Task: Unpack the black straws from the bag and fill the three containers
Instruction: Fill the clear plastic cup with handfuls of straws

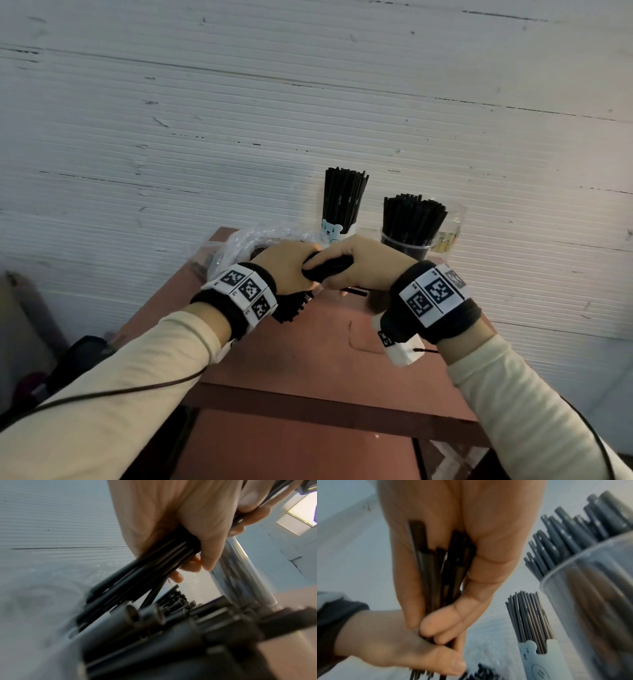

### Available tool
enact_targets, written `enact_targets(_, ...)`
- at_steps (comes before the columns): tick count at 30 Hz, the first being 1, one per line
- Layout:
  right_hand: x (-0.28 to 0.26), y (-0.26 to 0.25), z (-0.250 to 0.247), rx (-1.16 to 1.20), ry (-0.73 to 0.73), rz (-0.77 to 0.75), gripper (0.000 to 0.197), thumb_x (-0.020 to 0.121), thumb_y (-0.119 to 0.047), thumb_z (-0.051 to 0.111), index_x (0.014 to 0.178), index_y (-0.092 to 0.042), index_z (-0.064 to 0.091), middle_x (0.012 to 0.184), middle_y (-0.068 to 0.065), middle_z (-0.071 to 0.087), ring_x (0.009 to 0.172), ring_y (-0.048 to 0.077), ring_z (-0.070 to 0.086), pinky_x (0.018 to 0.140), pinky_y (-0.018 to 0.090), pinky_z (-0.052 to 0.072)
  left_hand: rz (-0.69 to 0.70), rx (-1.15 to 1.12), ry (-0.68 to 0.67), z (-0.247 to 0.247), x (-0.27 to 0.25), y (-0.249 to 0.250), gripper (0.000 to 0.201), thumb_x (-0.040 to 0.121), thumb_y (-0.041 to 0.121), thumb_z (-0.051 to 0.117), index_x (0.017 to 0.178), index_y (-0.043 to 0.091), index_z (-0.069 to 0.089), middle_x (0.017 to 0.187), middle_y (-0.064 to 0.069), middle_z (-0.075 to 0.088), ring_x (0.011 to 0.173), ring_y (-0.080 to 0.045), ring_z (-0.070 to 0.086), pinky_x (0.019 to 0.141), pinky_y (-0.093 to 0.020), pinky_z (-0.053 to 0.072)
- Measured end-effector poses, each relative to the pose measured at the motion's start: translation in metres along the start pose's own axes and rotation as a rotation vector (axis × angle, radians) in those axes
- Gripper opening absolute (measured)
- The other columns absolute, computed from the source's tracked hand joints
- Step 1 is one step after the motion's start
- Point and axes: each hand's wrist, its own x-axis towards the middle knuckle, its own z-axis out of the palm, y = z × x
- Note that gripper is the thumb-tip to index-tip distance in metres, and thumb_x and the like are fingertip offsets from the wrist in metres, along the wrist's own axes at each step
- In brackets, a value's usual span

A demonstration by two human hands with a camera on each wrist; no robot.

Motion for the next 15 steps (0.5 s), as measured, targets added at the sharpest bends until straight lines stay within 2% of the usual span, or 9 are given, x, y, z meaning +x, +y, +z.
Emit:
enact_targets(2,-0.008,-0.001,-0.008,0.068,0.027,-0.033,0.045,0.082,-0.008,0.073,0.120,-0.032,0.068,0.106,-0.003,0.072,0.076,0.014,0.068,0.082,0.036,0.058,-0.004,-0.079,0.027,-0.001,0.001,0.001,0.011,0.085,0.026,0.061,0.096,0.022,0.062,0.083,0.005,0.065,0.083,-0.020,0.064,0.070,-0.028,0.045)
enact_targets(3,-0.013,-0.002,-0.013,0.099,0.052,-0.052,0.046,0.084,-0.011,0.072,0.124,-0.032,0.065,0.110,-0.005,0.071,0.081,0.012,0.068,0.084,0.033,0.057,-0.003,-0.114,0.052,-0.001,0.003,0.002,0.012,0.088,0.027,0.059,0.098,0.023,0.064,0.084,0.006,0.067,0.082,-0.018,0.065,0.070,-0.028,0.046)
enact_targets(5,-0.023,-0.006,-0.025,0.091,0.165,-0.094,0.048,0.085,-0.024,0.073,0.130,-0.035,0.059,0.115,-0.010,0.068,0.096,0.001,0.065,0.093,0.026,0.051,-0.016,-0.181,0.126,-0.005,0.003,0.006,0.010,0.089,0.031,0.057,0.085,0.027,0.065,0.075,0.011,0.066,0.075,-0.011,0.065,0.064,-0.022,0.042)
enact_targets(6,-0.027,-0.008,-0.030,0.077,0.246,-0.115,0.049,0.084,-0.032,0.073,0.131,-0.039,0.057,0.116,-0.012,0.065,0.104,-0.002,0.061,0.097,0.024,0.047,-0.040,-0.233,0.156,-0.008,0.004,0.011,0.016,0.090,0.034,0.057,0.077,0.028,0.063,0.071,0.011,0.065,0.071,-0.008,0.064,0.060,-0.019,0.039)
enact_targets(8,-0.034,-0.017,-0.040,0.094,0.399,-0.166,0.051,0.084,-0.038,0.072,0.131,-0.043,0.054,0.119,-0.014,0.060,0.116,-0.003,0.054,0.099,0.024,0.046,-0.056,-0.405,0.219,-0.013,0.010,0.019,0.019,0.090,0.042,0.061,0.075,0.030,0.061,0.072,0.010,0.066,0.070,-0.005,0.062,0.061,-0.020,0.041)
enact_targets(10,-0.037,-0.029,-0.046,0.143,0.515,-0.246,0.053,0.086,-0.033,0.071,0.135,-0.039,0.050,0.123,-0.017,0.055,0.121,-0.001,0.050,0.097,0.025,0.049,-0.027,-0.575,0.285,-0.020,0.012,0.034,0.020,0.089,0.042,0.063,0.075,0.028,0.062,0.068,0.010,0.066,0.064,0.002,0.061,0.061,-0.015,0.044)
enact_targets(12,-0.035,-0.040,-0.049,0.158,0.622,-0.355,0.058,0.089,-0.022,0.068,0.139,-0.029,0.042,0.128,-0.015,0.051,0.123,0.002,0.048,0.096,0.023,0.049,0.000,-0.721,0.293,-0.025,0.014,0.049,0.027,0.090,0.037,0.064,0.070,0.021,0.059,0.056,0.012,0.057,0.050,0.004,0.053,0.052,-0.009,0.040)
enact_targets(14,-0.031,-0.046,-0.052,0.122,0.721,-0.454,0.059,0.089,-0.012,0.065,0.141,-0.018,0.039,0.134,-0.007,0.048,0.127,0.006,0.046,0.098,0.028,0.049,-0.003,-0.853,0.258,-0.026,0.017,0.063,0.031,0.090,0.033,0.064,0.066,0.016,0.057,0.056,0.004,0.054,0.051,-0.003,0.052,0.056,-0.015,0.043)
enact_targets(15,-0.029,-0.046,-0.053,0.098,0.751,-0.483,0.058,0.088,-0.008,0.064,0.141,-0.014,0.039,0.135,-0.004,0.048,0.128,0.008,0.046,0.101,0.033,0.048,0.009,-0.914,0.233,-0.024,0.017,0.068,0.032,0.089,0.032,0.065,0.061,0.018,0.056,0.057,0.000,0.053,0.054,-0.008,0.052,0.061,-0.021,0.044)
